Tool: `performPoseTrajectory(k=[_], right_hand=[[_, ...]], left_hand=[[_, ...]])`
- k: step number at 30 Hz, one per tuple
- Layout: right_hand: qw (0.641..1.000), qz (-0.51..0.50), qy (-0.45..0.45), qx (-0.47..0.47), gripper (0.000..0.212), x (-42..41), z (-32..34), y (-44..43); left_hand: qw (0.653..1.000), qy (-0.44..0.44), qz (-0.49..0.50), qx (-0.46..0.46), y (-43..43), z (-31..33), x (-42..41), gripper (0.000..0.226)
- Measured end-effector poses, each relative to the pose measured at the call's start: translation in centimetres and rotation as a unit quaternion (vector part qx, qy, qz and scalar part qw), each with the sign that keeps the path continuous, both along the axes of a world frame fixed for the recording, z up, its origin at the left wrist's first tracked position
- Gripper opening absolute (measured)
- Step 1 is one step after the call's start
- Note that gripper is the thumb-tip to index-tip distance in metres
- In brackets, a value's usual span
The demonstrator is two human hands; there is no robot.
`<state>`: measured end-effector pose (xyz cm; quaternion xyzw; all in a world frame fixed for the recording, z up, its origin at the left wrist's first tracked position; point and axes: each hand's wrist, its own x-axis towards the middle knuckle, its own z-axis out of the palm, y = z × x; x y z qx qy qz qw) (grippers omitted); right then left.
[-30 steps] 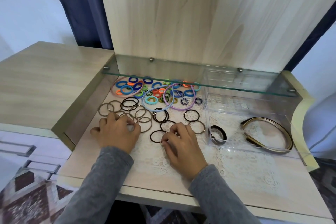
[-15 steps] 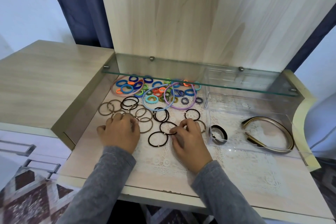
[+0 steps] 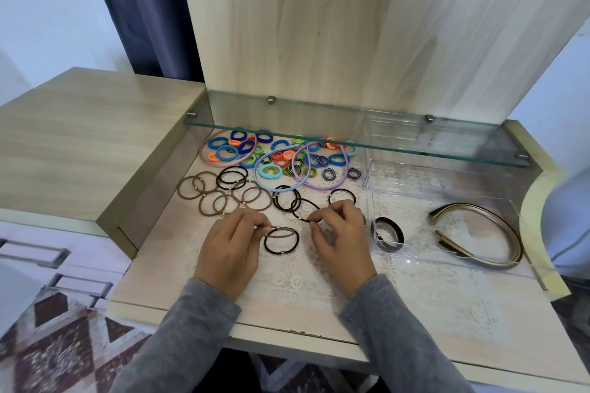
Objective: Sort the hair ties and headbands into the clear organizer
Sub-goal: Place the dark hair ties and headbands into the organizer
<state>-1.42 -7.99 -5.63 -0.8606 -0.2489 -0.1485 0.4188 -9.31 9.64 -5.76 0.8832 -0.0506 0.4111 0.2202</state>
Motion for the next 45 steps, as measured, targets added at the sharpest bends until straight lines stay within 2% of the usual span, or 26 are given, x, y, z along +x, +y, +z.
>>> performPoseTrajectory(k=[4, 7, 11, 20, 30, 32, 35, 39, 42, 45], right_hand=[[1.000, -0.003, 0.015, 0.023, 0.010, -0.1, 0.1, -0.1], [0.999, -0.001, 0.022, 0.029, 0.011, 0.0, 0.1, -0.2], [0.999, 0.001, 0.017, 0.030, 0.008, 0.0, 0.0, -0.2], [1.000, 0.003, 0.010, 0.028, 0.007, 0.0, -0.1, -0.3], [0.999, 0.038, -0.006, 0.023, 0.009, -0.3, 0.2, -0.1], [0.998, 0.058, -0.012, 0.016, 0.008, -0.5, 0.3, -0.1], [0.995, 0.093, -0.025, -0.008, 0.008, -0.7, 0.3, 0.0], [0.990, 0.128, -0.036, -0.038, 0.007, -0.9, 0.1, 0.1], [0.989, 0.130, -0.051, -0.055, 0.007, -1.0, 0.0, 0.2], [0.985, 0.136, -0.058, -0.083, 0.009, -1.0, -0.1, 0.1]], left_hand=[[1.000, -0.001, -0.008, -0.011, -0.3, 0.7, 0.0, 0.014], [1.000, 0.010, -0.021, -0.009, -0.2, 0.6, -0.1, 0.005], [0.997, 0.059, -0.054, -0.008, 0.0, 0.1, -0.4, 0.018], [0.985, 0.143, -0.099, 0.013, 0.5, -0.3, -0.8, 0.017], [0.987, 0.136, -0.089, 0.003, 0.9, -0.9, -0.8, 0.009], [0.990, 0.120, -0.080, -0.004, 1.1, -0.8, -0.8, 0.012], [0.996, 0.090, -0.017, -0.022, 2.7, -0.6, -0.5, 0.021], [0.988, 0.123, 0.093, -0.018, 6.1, -0.4, -0.2, 0.030], [0.981, 0.165, 0.102, -0.016, 8.5, -0.5, 0.1, 0.033], [0.978, 0.195, 0.080, -0.001, 10.1, -0.8, 0.6, 0.025]])
